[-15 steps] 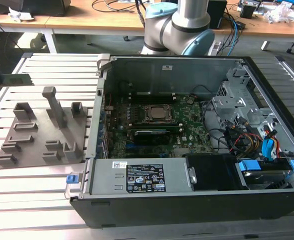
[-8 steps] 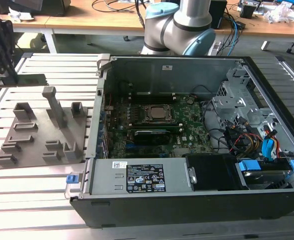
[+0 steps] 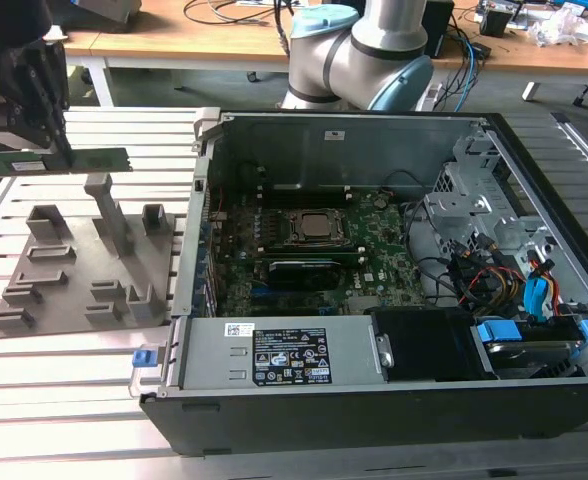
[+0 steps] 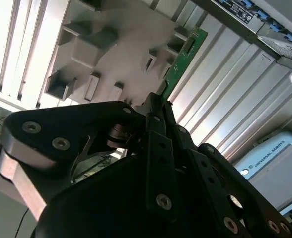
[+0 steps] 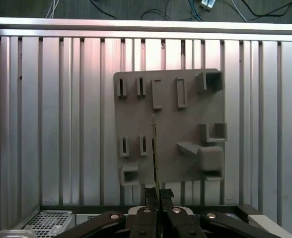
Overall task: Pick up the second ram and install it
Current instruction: 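Pick up the second ram and move it above second insertion slot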
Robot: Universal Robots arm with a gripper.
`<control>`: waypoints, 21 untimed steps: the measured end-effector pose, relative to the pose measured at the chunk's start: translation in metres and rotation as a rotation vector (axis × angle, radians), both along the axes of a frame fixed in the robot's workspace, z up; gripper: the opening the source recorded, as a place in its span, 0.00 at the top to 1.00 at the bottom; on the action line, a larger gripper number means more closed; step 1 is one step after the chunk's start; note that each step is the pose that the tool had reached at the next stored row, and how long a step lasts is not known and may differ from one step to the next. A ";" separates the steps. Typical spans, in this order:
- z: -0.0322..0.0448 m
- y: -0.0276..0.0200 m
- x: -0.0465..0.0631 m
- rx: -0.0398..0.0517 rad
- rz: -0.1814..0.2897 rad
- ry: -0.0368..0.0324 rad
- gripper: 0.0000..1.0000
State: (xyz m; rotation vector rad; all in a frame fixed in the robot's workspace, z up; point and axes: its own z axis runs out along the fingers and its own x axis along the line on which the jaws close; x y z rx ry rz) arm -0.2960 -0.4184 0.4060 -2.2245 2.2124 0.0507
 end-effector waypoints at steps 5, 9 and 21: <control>0.0000 0.0000 0.022 -0.0006 0.000 0.0003 0.86; 0.0001 0.0000 0.037 -0.0010 0.000 0.0008 0.86; 0.0001 0.0000 0.087 -0.0018 0.000 0.0010 0.86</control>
